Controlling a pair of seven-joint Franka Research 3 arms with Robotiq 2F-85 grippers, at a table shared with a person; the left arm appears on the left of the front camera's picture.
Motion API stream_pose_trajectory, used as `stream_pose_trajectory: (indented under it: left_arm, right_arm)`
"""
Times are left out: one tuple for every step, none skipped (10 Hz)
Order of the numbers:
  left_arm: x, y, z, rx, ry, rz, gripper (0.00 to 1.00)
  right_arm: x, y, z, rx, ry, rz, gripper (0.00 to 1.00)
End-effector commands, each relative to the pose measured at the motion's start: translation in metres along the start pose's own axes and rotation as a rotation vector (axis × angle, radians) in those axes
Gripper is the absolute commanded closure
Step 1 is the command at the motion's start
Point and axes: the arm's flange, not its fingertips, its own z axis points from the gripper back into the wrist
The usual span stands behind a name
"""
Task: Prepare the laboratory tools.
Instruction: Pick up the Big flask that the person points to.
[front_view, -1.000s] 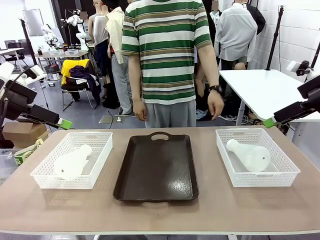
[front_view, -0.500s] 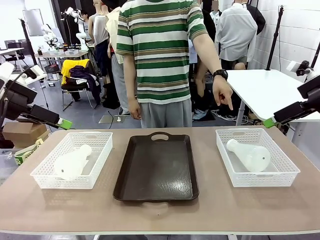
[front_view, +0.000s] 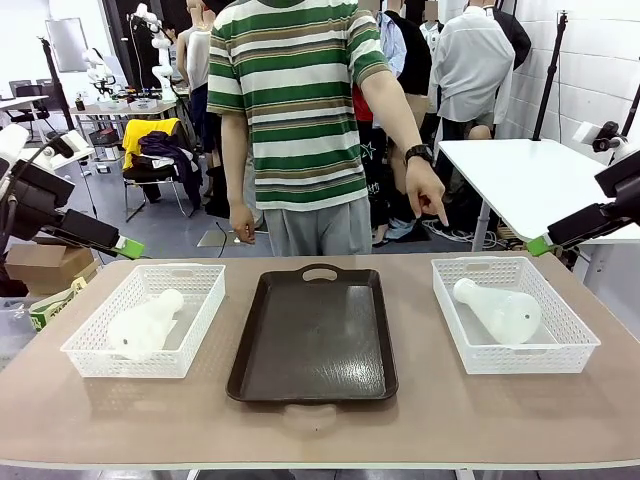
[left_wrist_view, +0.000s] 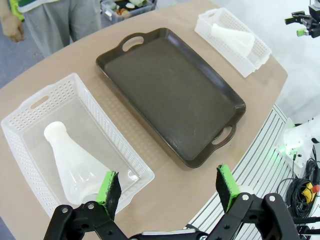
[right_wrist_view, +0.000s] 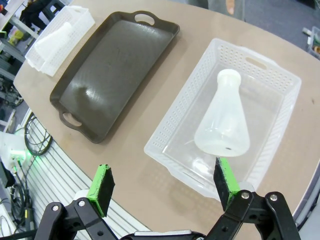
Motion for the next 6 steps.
stream_pose_trajectory:
  left_arm:
    - [-0.0004,0.0012,-0.0003,-0.016,-0.005,0.001,0.0]
    - [-0.0004,0.0012,-0.0003,-0.016,-0.005,0.001,0.0]
    - [-0.0004,0.0012,-0.0003,-0.016,-0.005,0.001,0.0]
    - [-0.0004,0.0012,-0.0003,-0.016,-0.005,0.001,0.0]
    - [-0.0004,0.0012,-0.0003,-0.016,-0.005,0.001,0.0]
    - [-0.0004,0.0012,-0.0003,-0.016,-0.005,0.001,0.0]
  right_arm:
    - [-0.0002,-0.0001,-0.0028,0.007,0.009,-0.008,0.0]
    - [-0.0002,-0.0001,-0.0028,0.007,0.009,-0.008,0.0]
    - [-0.0002,-0.0001,-0.0028,0.007,0.009,-0.008,0.0]
    - [-0.0002,-0.0001,-0.0028,0.007,0.009,-0.008,0.0]
    - [-0.0002,-0.0001,-0.0028,0.007,0.009,-0.008,0.0]
    - [-0.0002,-0.0001,-0.0028,0.007,0.009,-0.008,0.0]
